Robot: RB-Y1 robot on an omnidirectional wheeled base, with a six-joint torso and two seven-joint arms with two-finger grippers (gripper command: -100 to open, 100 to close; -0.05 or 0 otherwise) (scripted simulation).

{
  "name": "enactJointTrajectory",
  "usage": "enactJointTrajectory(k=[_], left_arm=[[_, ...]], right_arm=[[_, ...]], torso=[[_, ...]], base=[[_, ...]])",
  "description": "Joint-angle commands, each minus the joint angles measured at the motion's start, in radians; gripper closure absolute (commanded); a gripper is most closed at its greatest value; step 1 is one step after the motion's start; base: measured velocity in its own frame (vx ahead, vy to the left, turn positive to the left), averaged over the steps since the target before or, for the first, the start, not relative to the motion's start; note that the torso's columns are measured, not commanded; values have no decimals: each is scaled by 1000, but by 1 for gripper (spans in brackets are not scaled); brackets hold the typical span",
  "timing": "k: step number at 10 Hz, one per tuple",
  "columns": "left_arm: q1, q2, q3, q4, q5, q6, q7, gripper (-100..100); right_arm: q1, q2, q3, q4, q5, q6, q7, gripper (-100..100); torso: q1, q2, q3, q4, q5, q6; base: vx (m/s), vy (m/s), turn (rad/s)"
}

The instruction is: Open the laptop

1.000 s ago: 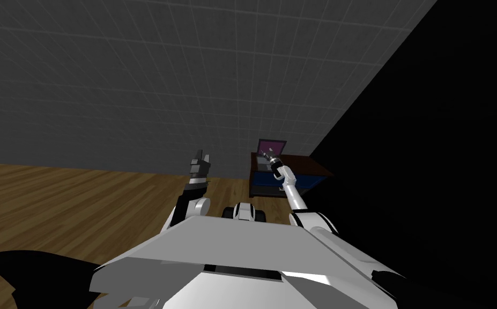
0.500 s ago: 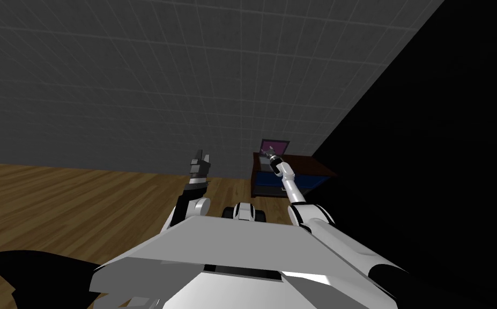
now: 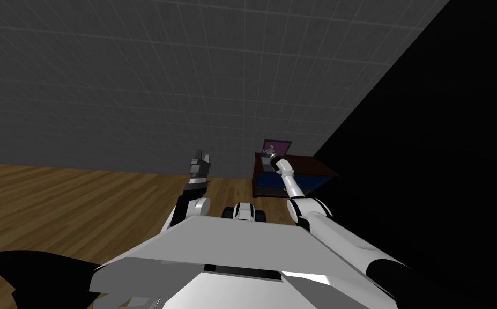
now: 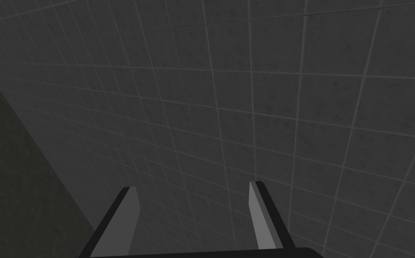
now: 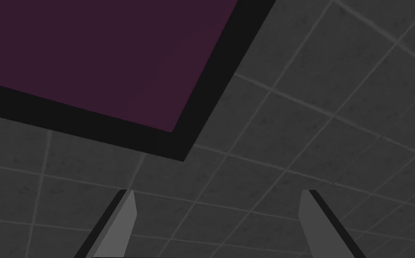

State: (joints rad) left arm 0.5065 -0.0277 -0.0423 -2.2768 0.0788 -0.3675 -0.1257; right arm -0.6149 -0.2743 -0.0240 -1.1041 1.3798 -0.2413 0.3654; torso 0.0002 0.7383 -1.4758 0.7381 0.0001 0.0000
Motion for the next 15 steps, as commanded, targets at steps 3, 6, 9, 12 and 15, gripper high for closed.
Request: enactJointTrajectory(k=[3,6,9,12,15], left_arm=[[0,0,0,0,0,0,0,0],[0,0,0,0,0,0,0,0],[0,0,0,0,0,0,0,0],[0,0,0,0,0,0,0,0],[0,0,0,0,0,0,0,0]], right_arm=[[-85,-17,-13,104,130,29,18,-100],[-153,-31,-29,189,219,54,36,-100],[-184,-37,-36,233,279,65,44,-100],[-212,-44,-43,271,322,76,51,-100],[-260,-57,-56,338,397,96,62,-100]], torso=[[0,-1,-1,0,0,0],[-1,0,0,0,0,0],[0,0,0,0,0,0],[-3,0,0,0,-1,0],[1,-1,-1,0,0,0]], base=[[8,62,-3],[10,63,-4],[15,58,-4],[4,15,-2],[15,63,-5]])
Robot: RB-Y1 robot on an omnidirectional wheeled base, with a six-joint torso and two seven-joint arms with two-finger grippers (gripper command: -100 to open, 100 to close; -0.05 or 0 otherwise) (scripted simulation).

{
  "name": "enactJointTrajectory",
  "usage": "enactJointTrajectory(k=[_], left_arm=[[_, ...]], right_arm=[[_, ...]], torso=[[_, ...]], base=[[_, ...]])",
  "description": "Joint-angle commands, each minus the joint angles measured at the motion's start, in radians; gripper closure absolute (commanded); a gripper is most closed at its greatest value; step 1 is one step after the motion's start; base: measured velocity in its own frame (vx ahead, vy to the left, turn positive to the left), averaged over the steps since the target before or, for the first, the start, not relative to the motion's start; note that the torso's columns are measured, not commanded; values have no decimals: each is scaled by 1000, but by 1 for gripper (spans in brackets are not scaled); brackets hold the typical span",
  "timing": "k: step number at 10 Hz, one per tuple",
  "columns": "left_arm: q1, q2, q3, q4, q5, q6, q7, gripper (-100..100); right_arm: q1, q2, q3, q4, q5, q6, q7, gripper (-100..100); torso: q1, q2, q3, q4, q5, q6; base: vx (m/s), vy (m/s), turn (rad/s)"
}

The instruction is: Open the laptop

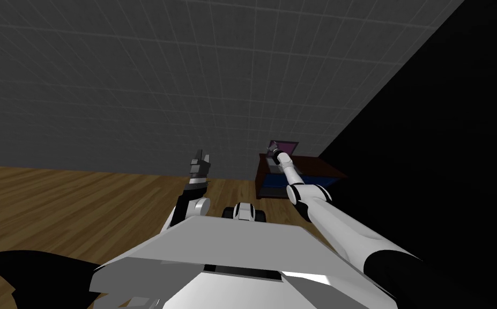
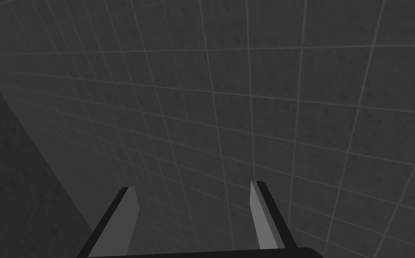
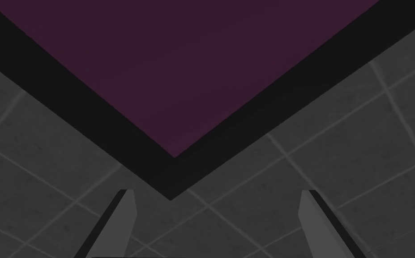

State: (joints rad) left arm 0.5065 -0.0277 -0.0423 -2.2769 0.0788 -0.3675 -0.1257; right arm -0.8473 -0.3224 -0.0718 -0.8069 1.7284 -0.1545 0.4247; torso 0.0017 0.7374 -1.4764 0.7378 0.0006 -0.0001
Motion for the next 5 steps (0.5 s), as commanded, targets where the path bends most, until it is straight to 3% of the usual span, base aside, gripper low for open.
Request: enactJointTrajectory(k=[1,4,5], left_arm=[[0,0,0,0,0,0,0,0],[0,0,0,0,0,0,0,0],[0,0,0,0,0,0,0,0]], right_arm=[[-48,-15,-14,68,80,18,7,-100],[-48,-15,-14,68,80,18,7,-100],[-80,-25,-23,113,131,32,14,-100]], torso=[[-1,1,0,0,0,0],[-4,1,1,0,-1,0],[-4,1,1,0,-1,0]], base=[[19,72,-7],[9,22,-1],[10,32,-7]])
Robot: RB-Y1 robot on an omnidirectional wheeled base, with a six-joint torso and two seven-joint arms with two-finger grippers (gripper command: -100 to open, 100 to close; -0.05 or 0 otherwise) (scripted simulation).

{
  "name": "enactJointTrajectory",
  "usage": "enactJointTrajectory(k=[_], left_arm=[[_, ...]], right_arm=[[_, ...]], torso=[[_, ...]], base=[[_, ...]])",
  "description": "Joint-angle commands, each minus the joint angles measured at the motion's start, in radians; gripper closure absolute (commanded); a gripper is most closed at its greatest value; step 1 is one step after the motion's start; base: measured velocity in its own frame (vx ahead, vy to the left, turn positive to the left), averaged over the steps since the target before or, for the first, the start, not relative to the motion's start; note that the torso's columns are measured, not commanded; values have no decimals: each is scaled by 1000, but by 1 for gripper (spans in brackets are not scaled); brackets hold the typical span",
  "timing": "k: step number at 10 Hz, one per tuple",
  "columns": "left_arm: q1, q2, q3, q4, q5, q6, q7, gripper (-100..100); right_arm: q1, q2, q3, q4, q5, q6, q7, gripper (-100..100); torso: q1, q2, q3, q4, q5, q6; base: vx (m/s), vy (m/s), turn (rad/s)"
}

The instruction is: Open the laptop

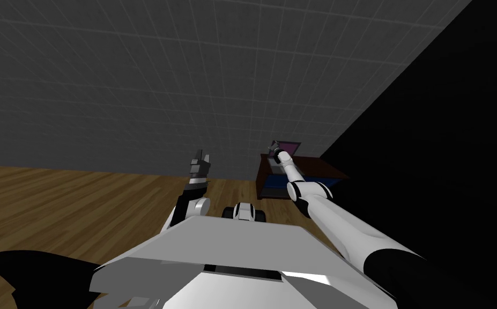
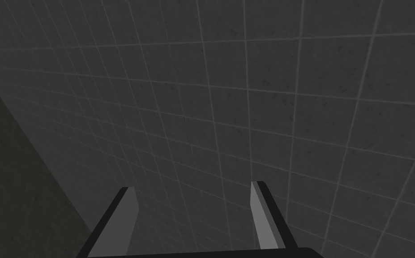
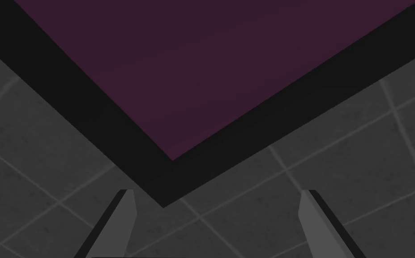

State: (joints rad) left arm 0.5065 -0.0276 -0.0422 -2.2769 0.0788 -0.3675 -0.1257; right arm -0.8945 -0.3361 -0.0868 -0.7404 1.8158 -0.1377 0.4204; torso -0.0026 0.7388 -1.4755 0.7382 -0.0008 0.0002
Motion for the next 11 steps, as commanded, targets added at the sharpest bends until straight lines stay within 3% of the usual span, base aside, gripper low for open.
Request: enactJointTrajectory(k=[1,4,7,8,9,10,11], left_arm=[[0,0,0,0,0,0,0,0],[0,0,0,0,0,0,0,0],[0,0,0,0,0,0,0,0],[0,0,0,0,0,0,0,0],[0,0,0,0,0,0,0,0],[0,0,0,0,0,0,0,0],[0,0,0,0,0,0,0,0]], right_arm=[[-32,-12,-8,47,44,15,18,-100],[-61,-22,-17,87,91,28,24,-100],[-58,-22,-27,78,105,18,9,-100],[-59,-23,-27,78,106,17,9,100],[-13,15,-13,25,135,69,17,100],[-12,15,-13,17,135,83,17,100],[-12,15,-41,17,192,83,17,100]], torso=[[3,-1,0,0,1,0],[3,-1,-1,0,1,0],[2,-5,-3,-1,1,0],[2,-3,-2,-1,1,0],[2,0,0,-3,-1,-2],[0,-3,-2,-7,-2,-6],[0,-6,-4,-6,-1,-3]], base=[[13,42,-11],[15,34,-3],[66,19,2],[16,-1,-13],[25,-94,179],[6,-128,130],[-17,-63,31]])
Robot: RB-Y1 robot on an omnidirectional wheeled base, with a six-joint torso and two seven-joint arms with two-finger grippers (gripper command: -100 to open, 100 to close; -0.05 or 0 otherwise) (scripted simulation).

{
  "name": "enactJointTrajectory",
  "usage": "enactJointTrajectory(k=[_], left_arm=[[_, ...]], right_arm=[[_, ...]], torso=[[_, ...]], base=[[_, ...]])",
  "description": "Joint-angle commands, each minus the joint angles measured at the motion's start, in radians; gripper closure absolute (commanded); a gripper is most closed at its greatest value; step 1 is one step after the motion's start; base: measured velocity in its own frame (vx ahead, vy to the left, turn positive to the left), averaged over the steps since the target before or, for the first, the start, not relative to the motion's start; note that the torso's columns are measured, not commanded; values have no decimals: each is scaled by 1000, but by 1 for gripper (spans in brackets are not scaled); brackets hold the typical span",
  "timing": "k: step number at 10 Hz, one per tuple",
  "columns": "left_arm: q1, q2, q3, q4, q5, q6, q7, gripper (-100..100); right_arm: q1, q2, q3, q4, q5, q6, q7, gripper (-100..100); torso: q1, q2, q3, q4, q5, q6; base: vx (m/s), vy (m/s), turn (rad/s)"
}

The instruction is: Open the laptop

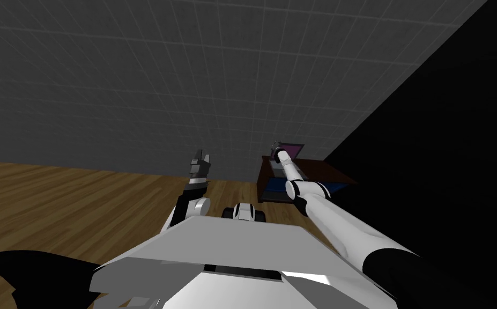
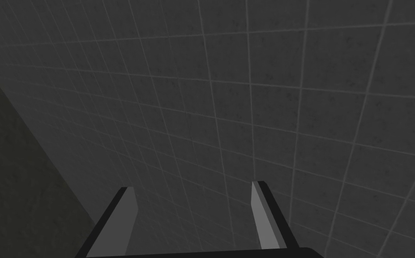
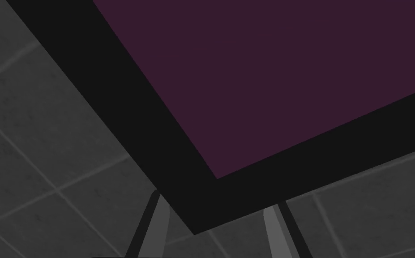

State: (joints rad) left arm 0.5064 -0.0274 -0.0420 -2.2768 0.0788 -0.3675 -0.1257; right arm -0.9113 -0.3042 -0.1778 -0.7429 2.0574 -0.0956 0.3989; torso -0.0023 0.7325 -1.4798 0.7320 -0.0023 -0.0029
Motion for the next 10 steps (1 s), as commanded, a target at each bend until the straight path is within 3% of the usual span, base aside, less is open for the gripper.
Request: enactJointTrajectory(k=[1,3,4,6,7,8,9,10], left_arm=[[0,0,0,0,0,0,0,0],[0,0,0,0,0,0,0,0],[0,0,0,0,0,0,0,0],[0,0,0,0,0,0,0,0],[0,0,0,0,0,0,0,0],[0,0,0,0,0,0,0,0],[0,0,0,0,0,0,0,0],[0,0,0,0,0,0,0,0]], right_arm=[[5,-17,78,19,-79,41,38,100],[5,-17,78,19,-107,41,38,100],[46,21,94,-27,-78,103,46,100],[57,23,94,-39,-78,106,46,100],[80,56,110,-88,-49,169,54,100],[108,64,110,-98,-49,171,54,100],[108,64,110,-98,-49,171,54,100],[144,105,126,-156,-20,216,62,100]], torso=[[1,-1,-1,1,1,6],[1,0,0,0,1,4],[1,-1,0,0,0,3],[-5,-2,-1,-6,-4,3],[-3,-7,-4,-9,-4,4],[-3,-9,-6,-9,-3,0],[-1,-12,-8,-10,-3,1],[0,-14,-9,-11,-2,3]], base=[[-11,-8,-15],[2,10,-25],[8,-93,299],[2,-96,5],[-10,-122,136],[-7,-124,120],[-7,-49,32],[-19,-96,129]])
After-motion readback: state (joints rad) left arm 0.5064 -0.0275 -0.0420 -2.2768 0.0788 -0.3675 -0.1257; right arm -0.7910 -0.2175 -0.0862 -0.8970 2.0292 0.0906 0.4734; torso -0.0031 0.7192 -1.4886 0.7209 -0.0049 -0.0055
